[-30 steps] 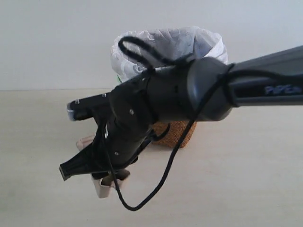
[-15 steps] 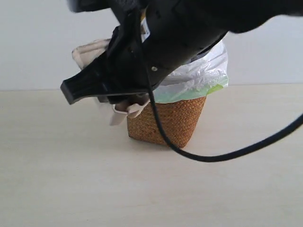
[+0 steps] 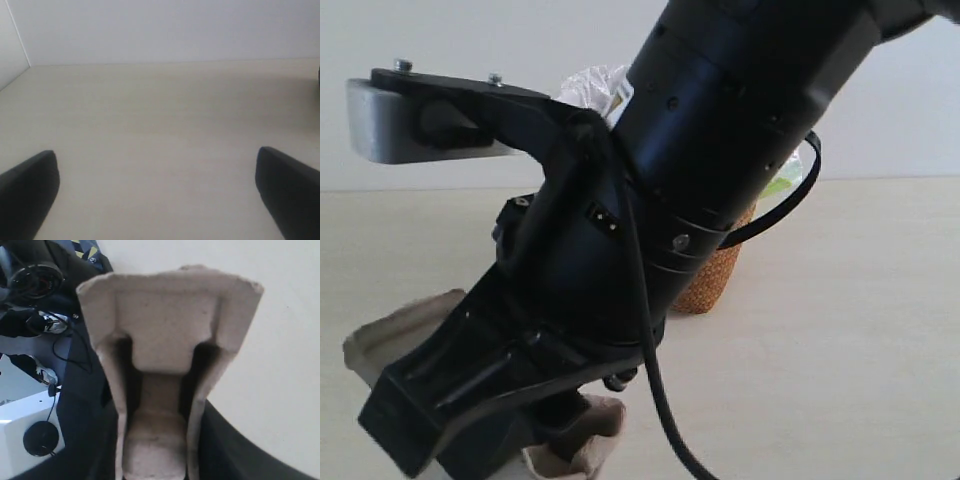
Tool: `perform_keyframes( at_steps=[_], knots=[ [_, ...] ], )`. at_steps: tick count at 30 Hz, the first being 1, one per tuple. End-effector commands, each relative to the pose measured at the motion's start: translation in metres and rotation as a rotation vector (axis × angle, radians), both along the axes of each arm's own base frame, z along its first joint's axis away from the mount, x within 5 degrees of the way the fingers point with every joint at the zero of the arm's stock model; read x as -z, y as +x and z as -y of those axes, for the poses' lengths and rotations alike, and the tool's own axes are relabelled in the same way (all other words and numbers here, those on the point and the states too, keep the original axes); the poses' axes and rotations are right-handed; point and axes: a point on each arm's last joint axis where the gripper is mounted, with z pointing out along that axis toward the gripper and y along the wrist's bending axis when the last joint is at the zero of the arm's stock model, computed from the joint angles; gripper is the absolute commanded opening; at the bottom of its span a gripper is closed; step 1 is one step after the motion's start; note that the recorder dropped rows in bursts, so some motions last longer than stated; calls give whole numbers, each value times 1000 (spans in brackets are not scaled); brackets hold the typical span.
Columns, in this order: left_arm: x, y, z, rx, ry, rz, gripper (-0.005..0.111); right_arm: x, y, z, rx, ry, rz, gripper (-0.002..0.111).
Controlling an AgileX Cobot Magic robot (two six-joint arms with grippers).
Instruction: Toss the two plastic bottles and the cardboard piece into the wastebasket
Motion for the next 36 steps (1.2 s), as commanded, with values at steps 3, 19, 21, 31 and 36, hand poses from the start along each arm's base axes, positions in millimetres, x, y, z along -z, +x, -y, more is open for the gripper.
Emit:
perform_keyframes(
  at_steps=[3,19,21,31,36],
  knots=[
    [-2,0,0,-6,-7,14,108,-1,24,4,0,-37,305,1],
    [-2,0,0,-6,-7,14,108,-77,115,58,849,-240,1017,87],
    [-2,0,0,-6,-7,14,108,-64,115,49,769,-265,937,79],
    [-2,0,0,-6,-7,14,108,-47,119,61,842,-488,878,71],
    [-2,0,0,-6,-7,14,108,-29,149,118,1035,-563,696,58]
  ],
)
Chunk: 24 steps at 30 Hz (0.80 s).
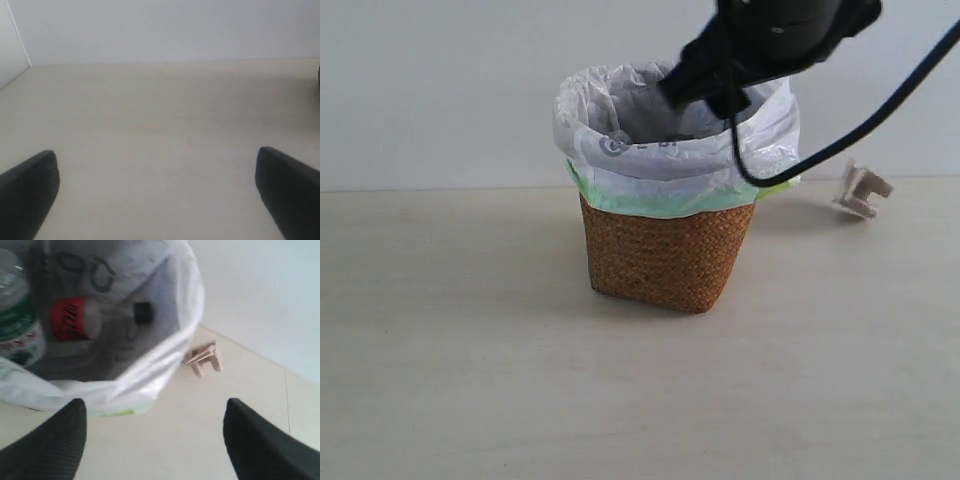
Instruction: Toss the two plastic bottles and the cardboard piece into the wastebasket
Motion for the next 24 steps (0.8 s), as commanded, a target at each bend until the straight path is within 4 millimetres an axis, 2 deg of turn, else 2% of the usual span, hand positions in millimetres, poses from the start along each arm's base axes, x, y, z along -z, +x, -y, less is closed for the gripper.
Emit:
perform_keyframes(
  at_steps=[1,5,8,13,14,16,20,21,24],
  knots=[
    [-2,0,0,-6,-7,14,108,19,27,62,232,52,-144,52],
    [-2,0,0,-6,-7,14,108,49,51,117,425,31,-235,37],
    [-2,0,0,-6,-7,14,108,67,71,151,498,47,-236,37],
    [-2,0,0,-6,-7,14,108,98,110,186,492,101,-187,37],
    [-2,0,0,-6,-7,14,108,105,117,191,476,104,-180,39],
    [-2,0,0,-6,-7,14,108,116,132,200,450,113,-158,52],
    [-2,0,0,-6,-7,14,108,136,163,214,451,131,-135,102],
    [-2,0,0,-6,-7,14,108,142,171,216,432,118,-141,104],
    [-2,0,0,-6,-7,14,108,159,194,217,414,109,-149,95]
  ],
)
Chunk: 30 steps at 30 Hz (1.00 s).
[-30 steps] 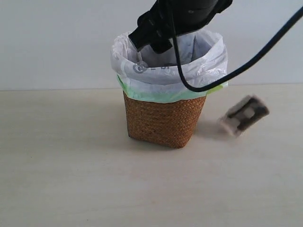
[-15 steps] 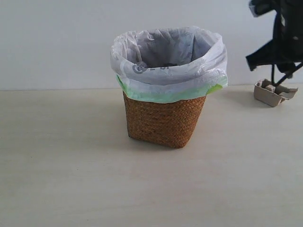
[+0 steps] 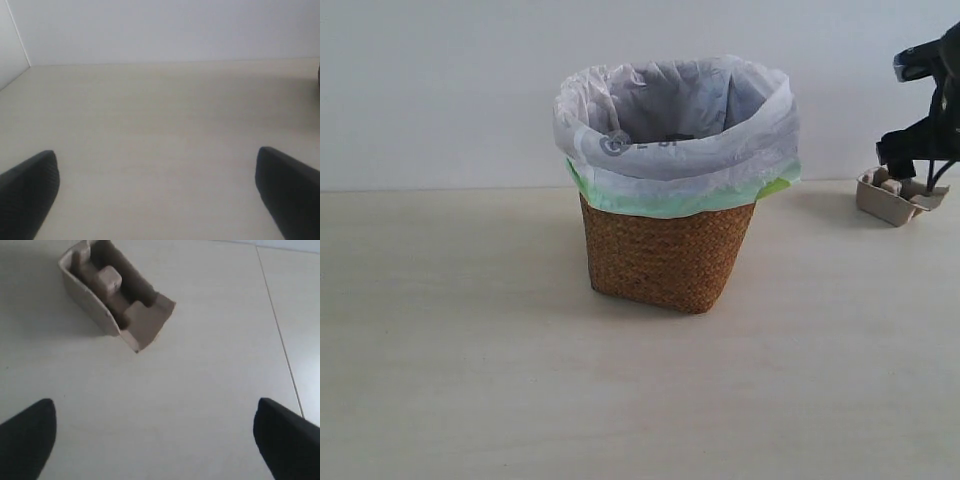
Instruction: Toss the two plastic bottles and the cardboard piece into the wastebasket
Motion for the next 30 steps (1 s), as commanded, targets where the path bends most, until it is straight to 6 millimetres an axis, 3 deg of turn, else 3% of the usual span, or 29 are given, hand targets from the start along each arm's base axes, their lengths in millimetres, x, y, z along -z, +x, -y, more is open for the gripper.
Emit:
perform_keyframes(
  at_steps=[1,8,14,20,28,29,30],
  knots=[
    [-2,0,0,-6,-7,14,108,19,36,4,-39,-13,12,91],
    [-2,0,0,-6,-7,14,108,48,88,10,-69,-60,10,67],
    [-2,0,0,-6,-7,14,108,68,117,26,-127,-123,-14,66],
    [-2,0,0,-6,-7,14,108,86,128,35,-149,-78,3,66],
    [-2,0,0,-6,-7,14,108,134,128,33,-271,-5,-122,66],
    [-2,0,0,-6,-7,14,108,134,127,33,-271,-4,-129,64],
    [-2,0,0,-6,-7,14,108,136,126,33,-267,11,-144,51]
  ],
)
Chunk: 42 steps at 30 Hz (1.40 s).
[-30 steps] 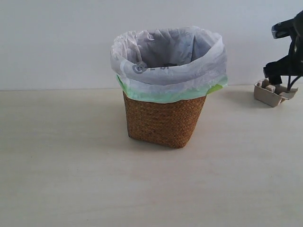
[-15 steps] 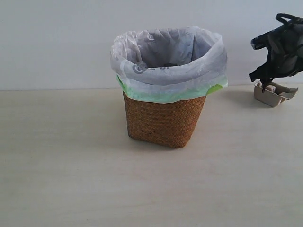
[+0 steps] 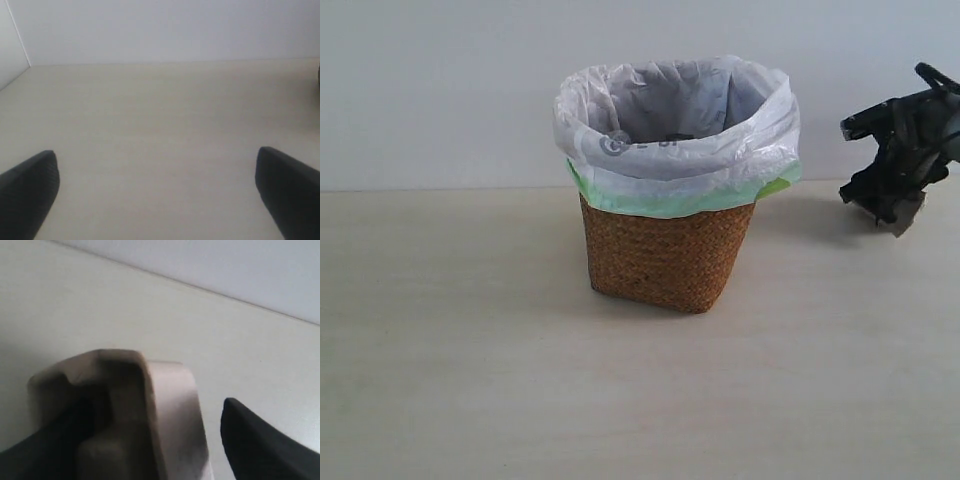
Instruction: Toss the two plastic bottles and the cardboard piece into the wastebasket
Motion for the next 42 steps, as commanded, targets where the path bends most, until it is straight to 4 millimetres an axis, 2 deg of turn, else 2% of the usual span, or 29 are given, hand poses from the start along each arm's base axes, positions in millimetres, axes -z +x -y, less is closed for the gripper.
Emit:
perform_keyframes(
  at_steps=[1,2,4,6,8,9,11,15,16,19,23,24,25,26,30,32,35,38,42],
  knots=[
    [-2,0,0,-6,-7,14,108,14,-5,3,3,23,-79,42],
    [-2,0,0,-6,-7,14,108,14,-6,2,3,20,-100,17],
    [-2,0,0,-6,-7,14,108,15,-10,2,8,20,-143,0],
    [-2,0,0,-6,-7,14,108,7,-13,3,40,31,-155,0],
    [-2,0,0,-6,-7,14,108,-16,-15,5,99,61,-119,0],
    [-2,0,0,-6,-7,14,108,-34,-16,5,123,78,-83,0],
    [-2,0,0,-6,-7,14,108,-85,-23,4,142,105,1,0],
    [-2,0,0,-6,-7,14,108,-153,-39,2,146,137,113,0],
    [-2,0,0,-6,-7,14,108,-176,-46,1,149,152,155,0],
    [-2,0,0,-6,-7,14,108,-222,-66,-5,141,223,229,0],
    [-2,0,0,-6,-7,14,108,-269,-92,-18,110,364,290,0],
    [-2,0,0,-6,-7,14,108,-290,-107,-24,89,433,309,0],
    [-2,0,0,-6,-7,14,108,-298,-113,-26,80,458,311,0],
    [-2,0,0,-6,-7,14,108,-316,-128,-28,72,474,328,0],
    [-2,0,0,-6,-7,14,108,-355,-169,-34,45,517,340,0],
    [-2,0,0,-6,-7,14,108,-353,-173,-37,74,575,294,0],
    [-2,0,0,-6,-7,14,108,-316,-158,-49,71,664,154,0],
    [-2,0,0,-6,-7,14,108,-311,-156,-45,126,593,151,0],
    [-2,0,0,-6,-7,14,108,-315,-161,-19,312,376,229,0]
  ],
)
